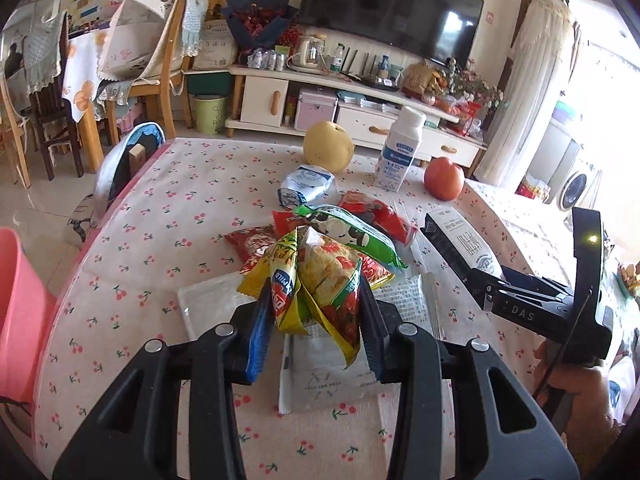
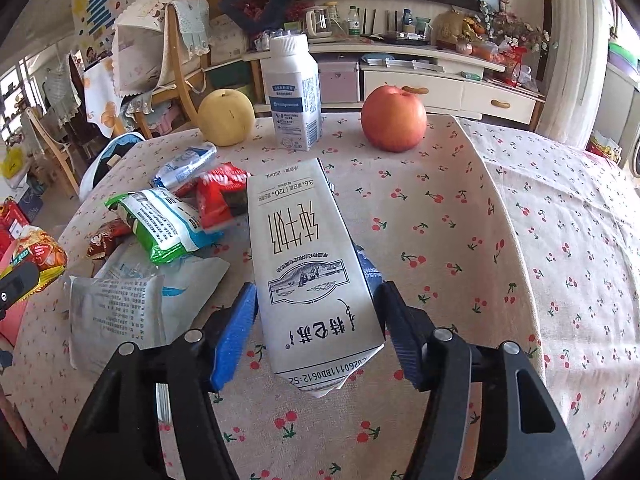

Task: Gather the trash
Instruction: 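Carry the chip bag and carton over the pink bucket and release both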

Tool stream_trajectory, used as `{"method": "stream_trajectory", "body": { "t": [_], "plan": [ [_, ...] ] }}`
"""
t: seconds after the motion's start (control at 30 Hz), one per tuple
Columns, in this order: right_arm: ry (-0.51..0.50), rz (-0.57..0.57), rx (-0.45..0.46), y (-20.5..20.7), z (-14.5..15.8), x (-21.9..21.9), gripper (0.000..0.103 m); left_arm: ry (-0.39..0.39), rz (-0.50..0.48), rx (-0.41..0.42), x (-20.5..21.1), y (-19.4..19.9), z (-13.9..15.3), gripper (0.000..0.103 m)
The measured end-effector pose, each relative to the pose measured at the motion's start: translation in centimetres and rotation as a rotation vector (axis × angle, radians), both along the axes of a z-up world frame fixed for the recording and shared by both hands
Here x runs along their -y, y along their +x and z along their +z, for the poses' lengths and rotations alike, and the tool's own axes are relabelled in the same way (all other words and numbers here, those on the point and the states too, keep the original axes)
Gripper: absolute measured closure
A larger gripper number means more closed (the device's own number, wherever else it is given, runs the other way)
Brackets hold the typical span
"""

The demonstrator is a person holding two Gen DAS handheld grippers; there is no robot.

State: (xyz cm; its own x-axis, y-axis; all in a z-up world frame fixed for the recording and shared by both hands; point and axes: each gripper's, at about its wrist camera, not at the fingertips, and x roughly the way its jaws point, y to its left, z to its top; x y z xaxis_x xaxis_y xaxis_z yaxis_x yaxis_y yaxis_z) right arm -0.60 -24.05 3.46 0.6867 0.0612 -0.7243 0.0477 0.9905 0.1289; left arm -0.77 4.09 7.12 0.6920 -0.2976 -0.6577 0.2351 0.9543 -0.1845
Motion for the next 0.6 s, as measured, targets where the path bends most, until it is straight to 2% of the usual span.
{"method": "stream_trajectory", "body": {
  "t": [0.3,0.6],
  "plan": [
    [0.067,0.016,0.033,-1.8,0.5,-0.9,0.039,-0.064,0.086,0.051,-4.7,-1.8,0.5,0.062],
    [0.124,0.048,0.091,-3.4,1.9,-2.7,0.039,-0.08,0.162,0.069,-8.5,-1.5,0.0,0.062]
  ]
}}
